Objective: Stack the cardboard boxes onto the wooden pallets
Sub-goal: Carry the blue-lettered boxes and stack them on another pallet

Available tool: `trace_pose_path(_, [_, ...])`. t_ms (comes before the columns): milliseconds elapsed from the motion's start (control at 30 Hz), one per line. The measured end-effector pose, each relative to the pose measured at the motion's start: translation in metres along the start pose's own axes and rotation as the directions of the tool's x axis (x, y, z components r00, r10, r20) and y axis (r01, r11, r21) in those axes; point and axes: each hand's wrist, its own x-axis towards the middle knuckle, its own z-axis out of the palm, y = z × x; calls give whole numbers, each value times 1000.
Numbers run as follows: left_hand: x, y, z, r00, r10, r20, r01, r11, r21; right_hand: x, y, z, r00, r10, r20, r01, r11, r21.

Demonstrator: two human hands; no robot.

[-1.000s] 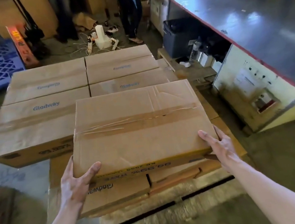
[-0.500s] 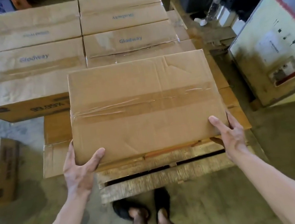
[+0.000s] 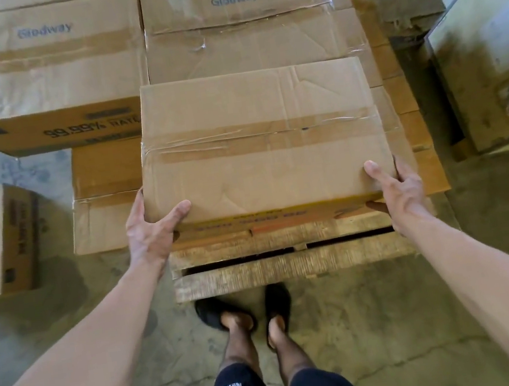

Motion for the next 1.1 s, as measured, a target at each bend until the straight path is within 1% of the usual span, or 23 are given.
trace_pose_path(133, [12, -5, 7, 1000, -16, 10, 16, 1000, -4, 17, 6, 5, 999, 28, -21, -28, 1000, 5])
trace_pose_path(300, [21, -16, 17, 999, -37, 21, 38, 999, -28, 27, 11, 10, 999, 45, -3, -45, 999, -16])
trace_pose_path(467, [33, -29, 22, 998, -50, 25, 51, 999, -15, 41, 15, 13, 1000, 13, 2, -13, 999, -30])
trace_pose_path(700, [39, -34, 30, 998, -68, 9, 68, 998, -6, 53, 10, 14, 1000, 21, 3, -20, 998, -57])
trace_pose_path(867, [41, -33, 29, 997, -69, 30, 68, 997, 30, 57, 14, 12, 1000, 27, 15, -25, 996, -80])
trace_pose_path(933, [40, -29, 27, 997, -68, 42, 64, 994, 92, 59, 14, 10, 1000, 5, 21, -2, 992, -130])
trace_pose_path(1000, [37, -22, 27, 997, -62, 43, 54, 984, 168, 60, 11, 8, 999, -24, 29, 30, 973, -231])
trace_pose_path(1100, [28, -5, 30, 999, -48, -22, 53, 952, 302, 51, -4, 8, 998, -59, 16, 60, 906, -419])
